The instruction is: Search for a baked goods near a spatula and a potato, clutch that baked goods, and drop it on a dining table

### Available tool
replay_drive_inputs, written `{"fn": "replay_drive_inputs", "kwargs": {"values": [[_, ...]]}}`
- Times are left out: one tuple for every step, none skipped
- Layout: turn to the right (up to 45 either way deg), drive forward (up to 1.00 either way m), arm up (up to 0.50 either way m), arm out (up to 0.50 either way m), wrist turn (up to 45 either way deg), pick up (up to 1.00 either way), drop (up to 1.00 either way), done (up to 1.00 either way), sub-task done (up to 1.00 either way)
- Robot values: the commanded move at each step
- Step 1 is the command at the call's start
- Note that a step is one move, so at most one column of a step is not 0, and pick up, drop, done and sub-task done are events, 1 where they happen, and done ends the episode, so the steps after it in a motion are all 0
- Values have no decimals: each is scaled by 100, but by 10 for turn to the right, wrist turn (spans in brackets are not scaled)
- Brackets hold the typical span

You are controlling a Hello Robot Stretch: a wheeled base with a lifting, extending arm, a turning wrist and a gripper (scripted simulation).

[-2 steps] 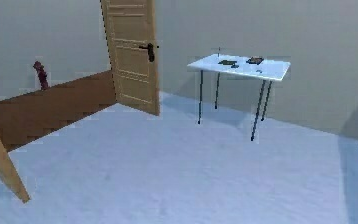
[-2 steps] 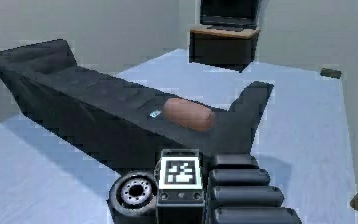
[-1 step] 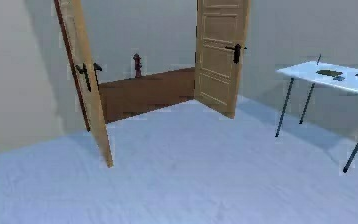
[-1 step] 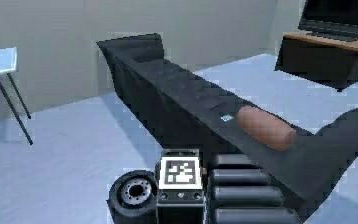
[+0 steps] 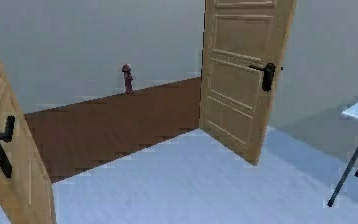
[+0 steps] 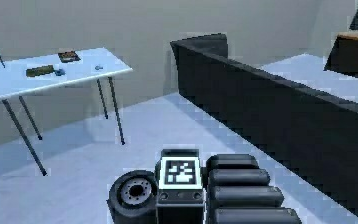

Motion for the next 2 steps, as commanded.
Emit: {"fn": "replay_drive_inputs", "kwargs": {"values": [[0,85,0,0,0,0,0,0,0],[-180,0,0,0,0,0,0,0,0]]}}
